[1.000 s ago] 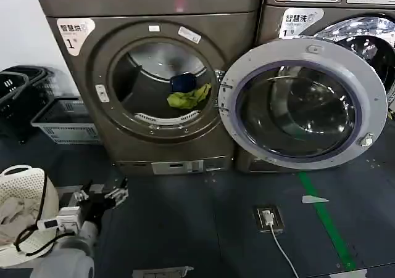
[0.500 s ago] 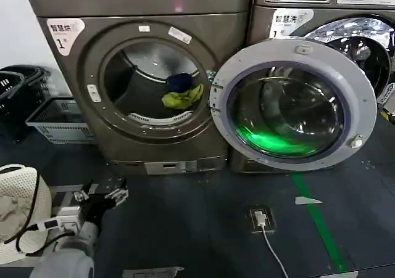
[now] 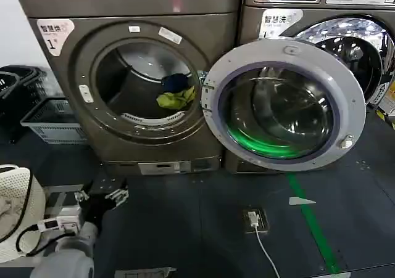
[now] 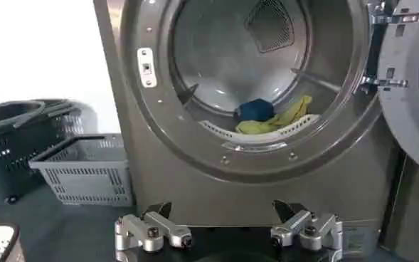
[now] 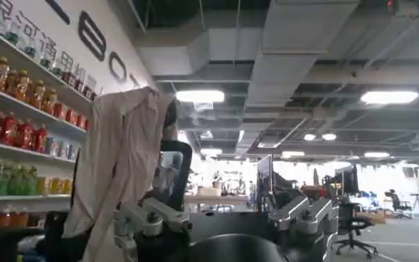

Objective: Grasp the clothes from the dryer.

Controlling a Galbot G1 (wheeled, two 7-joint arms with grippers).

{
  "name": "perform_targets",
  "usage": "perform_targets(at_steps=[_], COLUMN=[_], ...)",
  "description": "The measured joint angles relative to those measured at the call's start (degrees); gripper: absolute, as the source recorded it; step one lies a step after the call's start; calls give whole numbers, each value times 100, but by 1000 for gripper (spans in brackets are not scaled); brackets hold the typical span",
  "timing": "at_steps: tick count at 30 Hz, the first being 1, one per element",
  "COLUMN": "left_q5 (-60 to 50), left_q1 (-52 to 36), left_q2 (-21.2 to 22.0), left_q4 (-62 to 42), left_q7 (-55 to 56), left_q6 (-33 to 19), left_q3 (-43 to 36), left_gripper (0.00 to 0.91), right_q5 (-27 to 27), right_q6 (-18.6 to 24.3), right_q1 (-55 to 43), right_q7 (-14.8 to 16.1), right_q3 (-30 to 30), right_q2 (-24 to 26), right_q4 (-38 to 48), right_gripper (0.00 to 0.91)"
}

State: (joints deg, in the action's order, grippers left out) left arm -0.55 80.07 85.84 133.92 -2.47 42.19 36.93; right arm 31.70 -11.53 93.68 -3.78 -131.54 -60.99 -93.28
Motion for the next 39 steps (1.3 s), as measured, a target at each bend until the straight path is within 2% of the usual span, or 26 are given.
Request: perform_targets(at_steps=[39], left_q5=[171], left_q1=[-53], left_q2=[62], left_q4=[-112], left_q7=[74], left_q6=[0], left_q3=[-111], left_gripper=[907], right_q5=[154], right_q6=[113], right_q1=[5], right_q7=[-87], right_q3=[-40], right_q2=[-42], right_q4=[57], right_gripper=[907])
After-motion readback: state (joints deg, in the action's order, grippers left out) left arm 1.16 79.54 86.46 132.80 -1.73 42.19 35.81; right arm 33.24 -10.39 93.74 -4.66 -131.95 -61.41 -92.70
